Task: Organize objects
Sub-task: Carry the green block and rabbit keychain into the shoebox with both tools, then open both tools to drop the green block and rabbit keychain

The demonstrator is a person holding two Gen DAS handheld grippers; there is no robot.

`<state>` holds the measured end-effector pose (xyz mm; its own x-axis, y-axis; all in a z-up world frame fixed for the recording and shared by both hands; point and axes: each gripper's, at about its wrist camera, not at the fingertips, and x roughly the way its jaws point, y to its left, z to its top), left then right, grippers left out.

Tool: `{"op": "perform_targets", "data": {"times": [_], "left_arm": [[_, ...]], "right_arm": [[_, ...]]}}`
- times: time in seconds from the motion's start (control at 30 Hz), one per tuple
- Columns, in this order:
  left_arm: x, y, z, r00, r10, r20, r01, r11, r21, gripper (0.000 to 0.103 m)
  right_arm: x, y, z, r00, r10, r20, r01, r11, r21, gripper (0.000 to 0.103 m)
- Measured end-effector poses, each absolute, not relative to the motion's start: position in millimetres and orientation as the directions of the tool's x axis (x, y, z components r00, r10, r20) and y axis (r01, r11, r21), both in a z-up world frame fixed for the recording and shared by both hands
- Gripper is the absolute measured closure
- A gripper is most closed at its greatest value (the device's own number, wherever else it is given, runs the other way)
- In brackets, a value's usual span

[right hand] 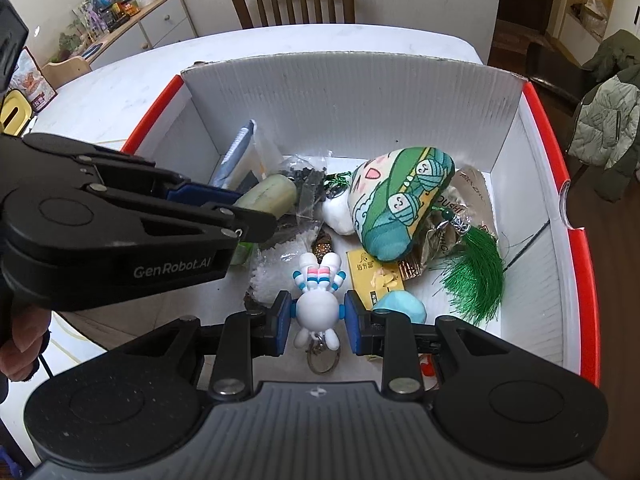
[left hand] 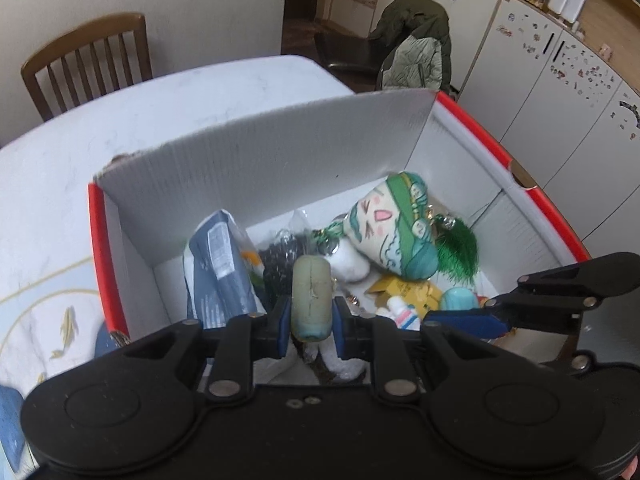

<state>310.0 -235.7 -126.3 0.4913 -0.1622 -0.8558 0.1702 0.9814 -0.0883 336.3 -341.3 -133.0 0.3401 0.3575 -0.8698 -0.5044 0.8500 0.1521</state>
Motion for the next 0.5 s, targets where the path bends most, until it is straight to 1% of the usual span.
{"op": "perform_targets", "data": {"times": [0.3, 0.5], "left_arm": [[315.1, -238.2, -135.0, 0.446, -0.153, -0.882, 0.164, 0.983, -0.088, 0.084], [318.2, -240.4, -137.8, 0.424, -0.136, -0.895, 0.141, 0.987, -0.083, 0.081]], "right_arm": [[339.3, -343.2, -135.9, 0.330, 0.358, -0.873, -0.510, 0.846, 0.154, 0.075], [336.9, -344.5, -133.6, 0.329, 0.370, -0.869, -0.519, 0.839, 0.161, 0.075]]}}
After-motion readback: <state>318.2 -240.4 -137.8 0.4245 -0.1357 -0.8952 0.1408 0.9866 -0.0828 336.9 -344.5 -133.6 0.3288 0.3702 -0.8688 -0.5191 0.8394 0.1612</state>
